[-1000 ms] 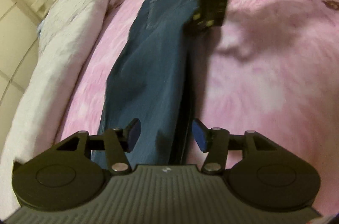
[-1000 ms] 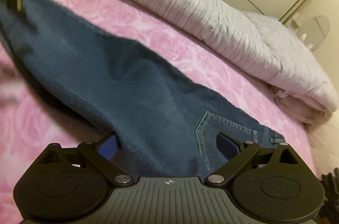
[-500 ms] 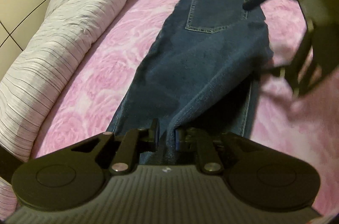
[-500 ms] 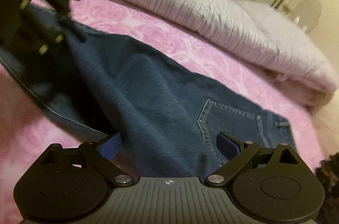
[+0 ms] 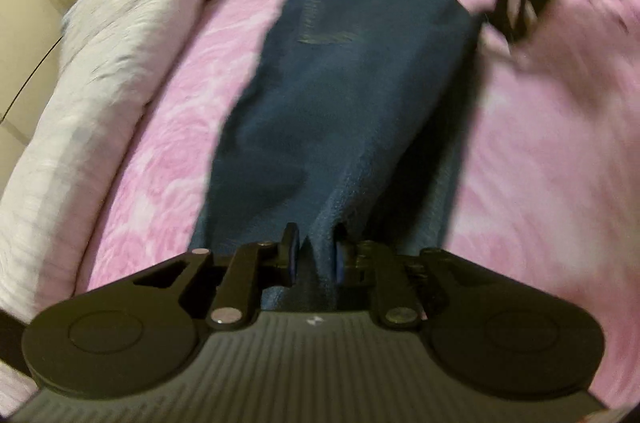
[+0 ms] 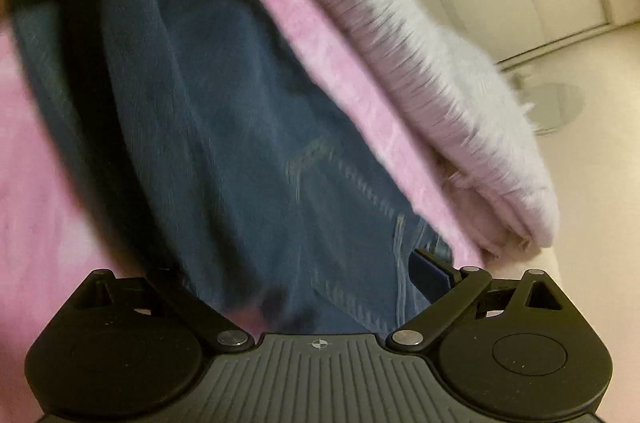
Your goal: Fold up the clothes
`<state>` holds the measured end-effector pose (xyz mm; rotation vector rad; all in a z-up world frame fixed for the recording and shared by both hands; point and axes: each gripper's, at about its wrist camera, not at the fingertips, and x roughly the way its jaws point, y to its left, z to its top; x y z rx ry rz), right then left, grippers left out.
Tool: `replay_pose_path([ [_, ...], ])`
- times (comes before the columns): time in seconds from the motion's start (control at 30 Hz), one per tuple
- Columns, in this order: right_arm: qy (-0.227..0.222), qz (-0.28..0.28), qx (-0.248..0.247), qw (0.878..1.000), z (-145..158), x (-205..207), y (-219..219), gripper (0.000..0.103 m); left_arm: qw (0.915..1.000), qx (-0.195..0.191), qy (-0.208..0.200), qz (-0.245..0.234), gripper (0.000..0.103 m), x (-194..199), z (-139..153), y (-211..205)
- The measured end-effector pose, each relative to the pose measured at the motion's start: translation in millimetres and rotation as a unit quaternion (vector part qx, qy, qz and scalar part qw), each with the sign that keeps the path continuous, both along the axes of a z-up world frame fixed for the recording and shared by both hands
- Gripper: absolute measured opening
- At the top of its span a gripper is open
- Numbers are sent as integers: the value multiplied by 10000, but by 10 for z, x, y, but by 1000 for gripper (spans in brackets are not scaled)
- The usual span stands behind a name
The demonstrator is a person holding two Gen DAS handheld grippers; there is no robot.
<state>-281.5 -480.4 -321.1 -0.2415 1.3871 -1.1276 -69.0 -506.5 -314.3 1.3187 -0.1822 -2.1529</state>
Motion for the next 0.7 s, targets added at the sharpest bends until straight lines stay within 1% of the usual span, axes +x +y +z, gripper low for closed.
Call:
replay_pose_path([
  [0.1, -92, -11, 149, 9998, 148, -120, -13, 96, 9996, -82, -258, -112, 16, 39, -105, 144],
  [0.2, -237, -281, 353, 9987, 189, -116, -95, 96, 9983, -164, -516, -224, 17, 77, -209, 287],
  [0.27, -286, -387, 367, 9982, 185, -111, -71, 96, 9971, -218, -668, -280, 19, 109, -267, 373],
  [0.3, -282, -395, 339, 9982, 195, -96, -50, 96, 9972, -234, -669, -240, 19, 146, -251, 383],
  [0.4, -319, -435, 259, 9982, 250, -66, 70, 96, 9980, -200, -603, -75, 20, 276, -171, 415],
  [0.47, -366, -451, 307, 9978, 282, -30, 160, 96, 9989, -1, -474, 40, 23, 406, -92, 432],
  [0.57, -490, -240, 733, 9958, 330, 79, 337, 96, 9992, 169, -306, 178, 25, 611, 55, 477],
  [0.63, -990, -178, 1005, 9898, 485, 140, 419, 96, 9987, 279, -88, 409, 25, 797, 183, 472],
  [0.7, -1558, 80, 981, 9829, 716, 193, 408, 96, 9954, 406, 202, 839, 28, 1077, 307, 402],
])
